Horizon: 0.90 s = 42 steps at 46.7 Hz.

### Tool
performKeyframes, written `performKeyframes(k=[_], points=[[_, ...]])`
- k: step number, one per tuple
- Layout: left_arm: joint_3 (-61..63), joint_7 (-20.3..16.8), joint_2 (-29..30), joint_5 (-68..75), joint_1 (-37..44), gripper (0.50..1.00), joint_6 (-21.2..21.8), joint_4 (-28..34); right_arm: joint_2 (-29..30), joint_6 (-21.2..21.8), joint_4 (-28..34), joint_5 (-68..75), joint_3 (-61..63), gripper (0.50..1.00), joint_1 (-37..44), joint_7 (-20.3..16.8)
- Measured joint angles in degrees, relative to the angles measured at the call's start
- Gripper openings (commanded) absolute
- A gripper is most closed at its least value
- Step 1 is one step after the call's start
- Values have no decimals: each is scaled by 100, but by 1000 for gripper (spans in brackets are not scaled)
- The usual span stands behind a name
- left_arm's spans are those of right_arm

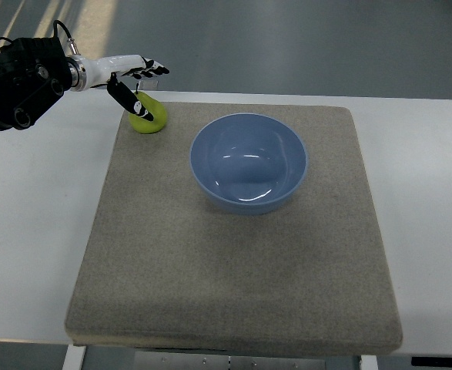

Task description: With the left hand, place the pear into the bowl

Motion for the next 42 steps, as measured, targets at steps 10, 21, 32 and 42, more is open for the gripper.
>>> performKeyframes(k=[10,21,32,42], points=[[373,0,-54,21,57,964,302,57,0,0,0,0,0,926,0,0],[608,0,-155,39,141,902,714,205,0,0,0,0,0,926,1,1],[618,0,-176,59,228,698,717,213,0,0,0,0,0,926,1,0],[618,0,-193,64,260,671,718,212,0,0,0,0,0,926,1,1]])
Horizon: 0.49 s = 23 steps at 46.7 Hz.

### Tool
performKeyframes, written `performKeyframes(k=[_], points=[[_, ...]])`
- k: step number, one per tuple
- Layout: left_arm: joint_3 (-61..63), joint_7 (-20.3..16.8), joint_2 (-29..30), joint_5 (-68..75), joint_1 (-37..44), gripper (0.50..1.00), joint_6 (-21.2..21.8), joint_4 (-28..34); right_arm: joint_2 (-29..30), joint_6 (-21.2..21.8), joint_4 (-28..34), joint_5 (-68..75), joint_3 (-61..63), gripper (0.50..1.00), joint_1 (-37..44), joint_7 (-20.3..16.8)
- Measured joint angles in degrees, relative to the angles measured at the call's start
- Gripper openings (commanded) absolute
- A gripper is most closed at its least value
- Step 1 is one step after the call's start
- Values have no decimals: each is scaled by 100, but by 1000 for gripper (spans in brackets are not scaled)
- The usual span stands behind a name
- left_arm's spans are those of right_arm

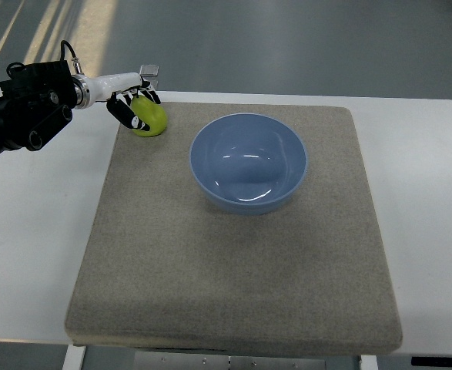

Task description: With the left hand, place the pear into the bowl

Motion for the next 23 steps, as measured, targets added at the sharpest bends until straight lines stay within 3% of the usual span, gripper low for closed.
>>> performKeyframes(k=[5,7,11,23], points=[[-1,0,0,1,1,671,0,0,0,0,0,0,0,926,0,0],[-3,0,0,1,1,649,0,0,0,0,0,0,0,924,0,-1],[-7,0,0,-3,1,500,0,0,0,0,0,0,0,924,0,-1],[-3,5,17,1,-79,500,-44,-8,0,0,0,0,0,924,0,0]])
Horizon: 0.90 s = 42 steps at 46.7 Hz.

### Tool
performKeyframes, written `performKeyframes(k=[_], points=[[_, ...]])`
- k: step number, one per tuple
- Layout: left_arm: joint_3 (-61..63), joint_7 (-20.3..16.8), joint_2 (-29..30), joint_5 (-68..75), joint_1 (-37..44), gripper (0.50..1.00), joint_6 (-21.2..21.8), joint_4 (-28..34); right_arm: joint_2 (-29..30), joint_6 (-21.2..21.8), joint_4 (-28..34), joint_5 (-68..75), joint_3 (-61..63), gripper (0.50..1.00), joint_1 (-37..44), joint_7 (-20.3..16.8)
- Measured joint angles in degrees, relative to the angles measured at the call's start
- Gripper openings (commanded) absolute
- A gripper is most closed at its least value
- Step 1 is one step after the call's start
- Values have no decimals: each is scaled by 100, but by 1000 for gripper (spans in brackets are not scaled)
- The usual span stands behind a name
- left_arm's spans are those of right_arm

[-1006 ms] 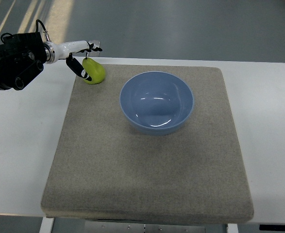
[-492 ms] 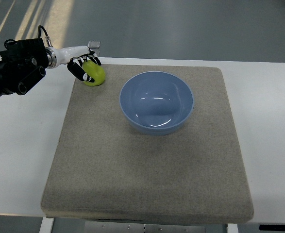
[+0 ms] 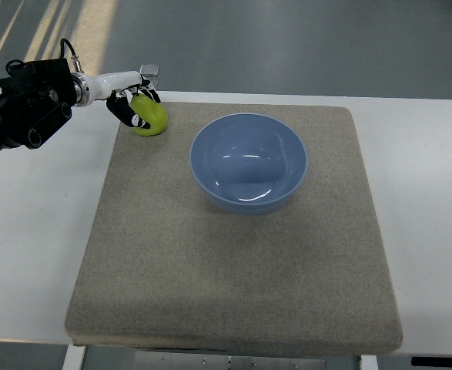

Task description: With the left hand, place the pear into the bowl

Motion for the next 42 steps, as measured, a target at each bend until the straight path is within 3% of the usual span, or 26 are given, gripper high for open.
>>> performKeyframes(k=[23,24,30,42], points=[[-16,-5,53,9,-63,500,-33,-45,0,0,0,0,0,926,0,0],[-16,-6,53,9,-60,510,-25,-45,0,0,0,0,0,926,0,0],[-14,-4,53,9,-37,685,16,-49,0,0,0,0,0,926,0,0],[-14,-5,47,8,-17,769,42,-44,0,0,0,0,0,924,0,0]])
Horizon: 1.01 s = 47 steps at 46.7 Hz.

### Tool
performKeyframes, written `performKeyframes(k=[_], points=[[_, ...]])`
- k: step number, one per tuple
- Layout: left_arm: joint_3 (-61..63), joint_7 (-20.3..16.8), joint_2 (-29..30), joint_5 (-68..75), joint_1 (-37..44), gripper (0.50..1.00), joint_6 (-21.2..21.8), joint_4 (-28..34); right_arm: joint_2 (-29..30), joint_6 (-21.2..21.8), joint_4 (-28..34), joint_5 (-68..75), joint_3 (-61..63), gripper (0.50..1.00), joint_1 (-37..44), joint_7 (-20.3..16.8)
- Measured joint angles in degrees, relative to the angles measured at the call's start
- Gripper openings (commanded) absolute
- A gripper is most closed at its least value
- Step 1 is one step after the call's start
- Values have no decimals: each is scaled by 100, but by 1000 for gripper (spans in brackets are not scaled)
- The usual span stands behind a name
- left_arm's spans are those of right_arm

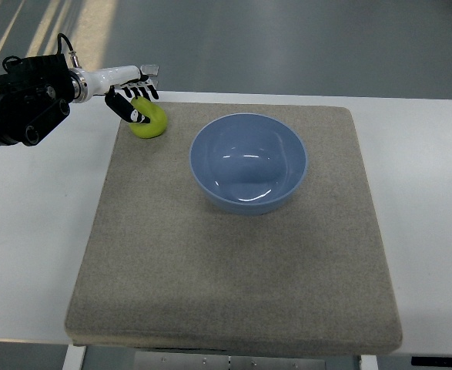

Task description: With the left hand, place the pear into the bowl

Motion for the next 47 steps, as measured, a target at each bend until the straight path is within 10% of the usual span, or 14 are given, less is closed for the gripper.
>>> performKeyframes(k=[47], points=[[17,-1,-8,2,35,868,-8,28,0,0,0,0,0,926,0,0]])
